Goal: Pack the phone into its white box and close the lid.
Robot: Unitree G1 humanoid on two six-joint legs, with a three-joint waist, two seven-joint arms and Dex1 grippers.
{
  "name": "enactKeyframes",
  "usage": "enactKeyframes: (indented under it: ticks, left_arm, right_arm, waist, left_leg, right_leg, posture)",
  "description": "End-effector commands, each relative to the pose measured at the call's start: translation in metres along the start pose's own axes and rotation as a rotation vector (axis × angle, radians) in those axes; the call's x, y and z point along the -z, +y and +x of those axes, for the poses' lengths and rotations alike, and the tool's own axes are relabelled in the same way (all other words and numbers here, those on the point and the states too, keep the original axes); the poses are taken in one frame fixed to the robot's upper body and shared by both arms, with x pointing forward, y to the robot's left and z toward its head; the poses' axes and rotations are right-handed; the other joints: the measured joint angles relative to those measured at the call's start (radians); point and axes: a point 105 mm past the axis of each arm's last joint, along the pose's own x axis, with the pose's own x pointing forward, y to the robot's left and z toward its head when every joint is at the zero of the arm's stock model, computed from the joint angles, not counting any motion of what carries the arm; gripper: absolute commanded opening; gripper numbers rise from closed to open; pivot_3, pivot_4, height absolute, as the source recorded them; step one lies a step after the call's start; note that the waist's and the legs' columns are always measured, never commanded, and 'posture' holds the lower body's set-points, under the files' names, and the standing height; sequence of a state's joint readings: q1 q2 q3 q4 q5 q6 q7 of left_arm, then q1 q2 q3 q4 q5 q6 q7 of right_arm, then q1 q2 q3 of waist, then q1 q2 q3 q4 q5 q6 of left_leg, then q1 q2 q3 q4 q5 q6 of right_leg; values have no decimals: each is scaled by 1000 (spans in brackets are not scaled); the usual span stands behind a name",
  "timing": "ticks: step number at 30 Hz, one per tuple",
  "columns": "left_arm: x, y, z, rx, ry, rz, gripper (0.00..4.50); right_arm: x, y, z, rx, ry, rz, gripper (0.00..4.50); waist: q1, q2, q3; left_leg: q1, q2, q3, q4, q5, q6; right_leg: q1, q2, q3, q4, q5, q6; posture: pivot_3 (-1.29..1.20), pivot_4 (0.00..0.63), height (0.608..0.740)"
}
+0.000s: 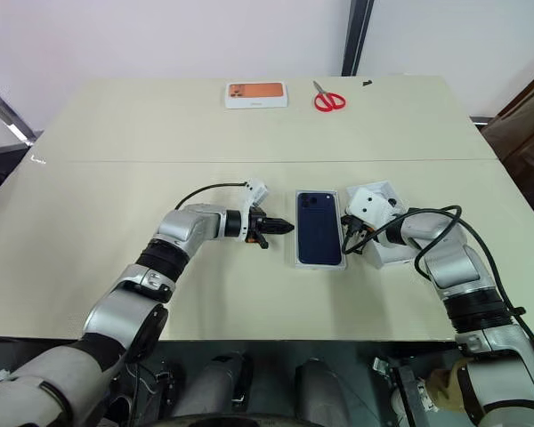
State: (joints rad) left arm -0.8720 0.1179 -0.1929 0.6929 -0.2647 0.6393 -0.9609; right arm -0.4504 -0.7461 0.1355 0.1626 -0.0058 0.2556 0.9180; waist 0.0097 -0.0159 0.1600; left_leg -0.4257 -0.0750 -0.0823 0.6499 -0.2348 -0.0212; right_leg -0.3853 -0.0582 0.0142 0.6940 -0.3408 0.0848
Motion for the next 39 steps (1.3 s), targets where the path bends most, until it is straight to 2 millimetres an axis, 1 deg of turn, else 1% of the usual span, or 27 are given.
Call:
enactKeyframes:
  ticks: [1,3,5,7,10,12,13,14,16,17,18,20,21,22,24,27,29,31,33,35,37,39]
  left_arm:
    - [-5,-6,2,30,-2,22,48]
    - [-5,-4,0,20,-5,28,48]
    - [-8,-3,-5,21,-22,15,48]
    - [-13,-1,-13,3,-42,34,48]
    - [-18,1,-27,-9,-71,39,48]
    - [-23,4,-42,-23,-100,41,556]
    - [-24,8,-48,-45,-109,55,839]
    - [-25,9,-52,-61,-114,65,1331]
    - [-27,12,-61,-85,-131,109,2373]
    - [-31,9,-69,-67,-162,120,2929]
    - [-33,6,-77,-55,-178,157,3359]
    - [-33,0,-87,-42,-184,250,4401]
    - [-33,-3,-91,-32,-194,289,4500]
    - [-33,-6,-95,-21,-206,316,4500]
    - [-30,-14,-106,8,-229,426,4500]
    - [-24,-23,-117,80,-238,464,4500]
    - [-22,-28,-125,97,-249,523,4500]
    - [-19,-32,-132,130,-249,550,4500]
    - [-16,-34,-137,147,-248,581,4500]
    - [-13,-35,-139,168,-252,601,4500]
    - [-10,-37,-139,184,-254,606,4500]
    - [-7,-41,-137,196,-258,612,4500]
  right_arm:
    - [-14,-4,-4,14,-55,-22,0]
    - [-16,-4,-5,14,-58,-22,0]
    - [-23,-6,-7,17,-90,-1,0]
    - [-32,-13,-14,41,-113,13,0]
    - [-37,-23,-26,94,-106,12,0]
    - [-42,-29,-38,109,-139,148,0]
    - [-44,-28,-43,106,-144,164,532]
    - [-46,-27,-46,105,-144,169,862]
    - [-47,-28,-51,143,-127,150,1836]
    - [-41,-28,-53,173,-93,170,2401]
    - [-34,-27,-54,198,-57,213,2851]
    - [-25,-25,-54,237,-7,257,3909]
    - [-22,-23,-54,250,14,293,4417]
    - [-19,-23,-54,265,35,333,4470]
    - [-18,-26,-55,314,62,400,4470]
    - [-18,-17,-53,304,118,413,4470]
    - [-17,-1,-51,251,165,457,4470]
    - [-24,16,-50,175,190,477,4470]
    - [-30,25,-52,122,216,483,4470]
    - [-31,28,-54,90,239,525,4470]
    - [-32,29,-55,65,263,531,4470]
    - [-32,27,-55,56,285,568,4470]
  waist:
    - [0,0,0]
    - [0,0,0]
    - [-1,0,0]
    - [-4,0,0]
    - [-9,0,0]
    - [-12,0,0]
    - [-15,0,0]
    - [-18,0,0]
    - [-19,0,0]
    - [-19,0,0]
    - [-19,0,0]
    - [-20,0,0]
    - [-19,0,0]
    - [-20,0,0]
    - [-20,1,0]
    - [-20,1,0]
    - [-20,1,0]
    - [-20,1,0]
    - [-20,1,0]
    - [-20,1,0]
    - [-19,1,0]
    - [-20,1,0]
  left_leg:
    - [0,0,0,0,0,0]
    - [0,0,0,0,0,0]
    - [0,0,0,0,0,0]
    - [0,0,0,0,0,0]
    - [-1,0,0,-1,0,0]
    - [-1,1,0,-2,0,0]
    - [-1,1,0,-2,0,0]
    - [-1,1,0,-2,0,0]
    - [-1,1,0,-2,0,0]
    - [-1,1,0,-2,0,0]
    - [-1,1,0,-2,0,0]
    - [-1,1,0,-2,0,0]
    - [-1,1,0,-2,0,0]
    - [-1,1,0,-2,0,0]
    - [-1,1,0,-2,0,0]
    - [-1,1,0,-3,0,0]
    - [-1,1,0,-4,-1,1]
    - [-1,1,0,-4,-2,4]
    - [-1,1,0,-3,-4,6]
    - [-1,1,0,-3,-4,6]
    - [-1,1,0,-3,-4,7]
    - [-1,1,0,-3,-4,8]
  right_leg:
    - [0,0,0,0,0,0]
    - [0,0,0,0,0,0]
    - [0,0,0,0,0,0]
    - [-1,0,0,0,0,0]
    - [-2,0,1,0,0,0]
    - [-3,1,1,0,0,0]
    - [-3,1,1,0,0,0]
    - [-3,1,1,0,0,0]
    - [-3,1,1,0,0,0]
    - [-2,1,1,0,0,0]
    - [-2,1,1,0,0,0]
    - [-3,1,1,0,0,0]
    - [-3,0,1,0,0,0]
    - [-3,0,1,0,0,0]
    - [-3,0,2,0,0,-1]
    - [-3,0,2,0,0,-1]
    - [-3,0,2,0,0,-1]
    - [-3,0,2,-1,0,-1]
    - [-3,0,1,-1,0,-1]
    - [-2,0,1,-1,0,-1]
    - [-2,-1,1,-2,0,-1]
    - [-2,-1,1,-3,0,-1]
  posture:
    - [0,150,740]
    - [0,150,740]
    - [0,150,740]
    - [0,150,740]
    - [0,150,740]
    - [0,150,740]
    - [0,150,740]
    - [0,150,740]
    - [0,150,740]
    - [0,150,740]
    - [0,150,740]
    - [0,150,740]
    - [0,150,740]
    - [0,150,740]
    - [0,150,740]
    - [0,150,740]
    - [0,150,740]
    - [0,150,740]
    - [0,150,740]
    - [0,150,740]
    - [0,150,740]
    - [0,150,740]
